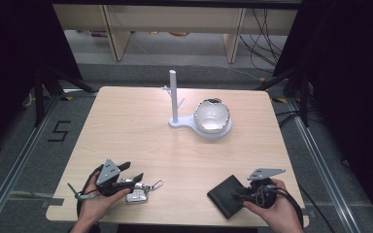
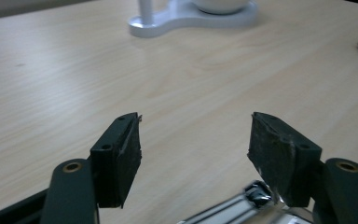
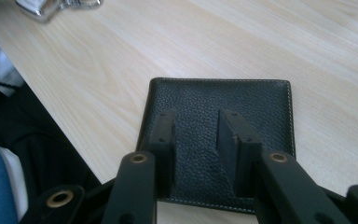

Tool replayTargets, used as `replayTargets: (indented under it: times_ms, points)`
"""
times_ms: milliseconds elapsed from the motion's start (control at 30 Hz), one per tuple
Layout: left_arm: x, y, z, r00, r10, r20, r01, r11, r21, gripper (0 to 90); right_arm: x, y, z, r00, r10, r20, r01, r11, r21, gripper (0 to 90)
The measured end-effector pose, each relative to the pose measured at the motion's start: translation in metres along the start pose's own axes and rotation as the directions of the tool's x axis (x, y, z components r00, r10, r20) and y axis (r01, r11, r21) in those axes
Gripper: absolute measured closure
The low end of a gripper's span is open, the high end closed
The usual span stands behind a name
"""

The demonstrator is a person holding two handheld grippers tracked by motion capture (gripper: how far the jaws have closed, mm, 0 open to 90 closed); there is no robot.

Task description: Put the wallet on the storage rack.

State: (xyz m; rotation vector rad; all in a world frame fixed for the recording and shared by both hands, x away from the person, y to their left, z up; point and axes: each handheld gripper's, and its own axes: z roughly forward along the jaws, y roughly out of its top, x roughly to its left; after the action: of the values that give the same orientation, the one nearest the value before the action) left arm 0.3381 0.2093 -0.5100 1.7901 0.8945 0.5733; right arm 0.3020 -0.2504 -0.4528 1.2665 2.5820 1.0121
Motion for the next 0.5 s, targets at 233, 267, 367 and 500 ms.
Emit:
replayTargets:
  times_ms: [233, 267, 367, 500]
  points:
    - [0.007, 0.001, 0.003, 0.9980, 0.021, -0.060, -0.022, 0.9996, -0.019, 33.4, 0.017, 0.016, 0.013, 0.9957, -0.081, 0.046, 0.074, 0.988, 0.133, 51.0]
    - [0.006, 0.001, 0.003, 0.9975, 0.016, -0.068, -0.017, 0.9998, -0.010, 33.2, 0.018, 0.016, 0.015, 0.9947, -0.091, 0.047, 0.083, 0.985, 0.152, 50.5]
    - [0.005, 0.002, 0.004, 0.9979, 0.026, -0.060, -0.028, 0.9994, -0.023, 33.2, 0.020, 0.016, 0.018, 0.9941, -0.096, 0.051, 0.085, 0.980, 0.182, 50.9]
    - [0.002, 0.003, 0.002, 0.9982, 0.039, -0.045, -0.040, 0.9985, -0.037, 33.3, 0.024, 0.015, 0.012, 0.9884, -0.148, 0.035, 0.136, 0.964, 0.229, 54.5]
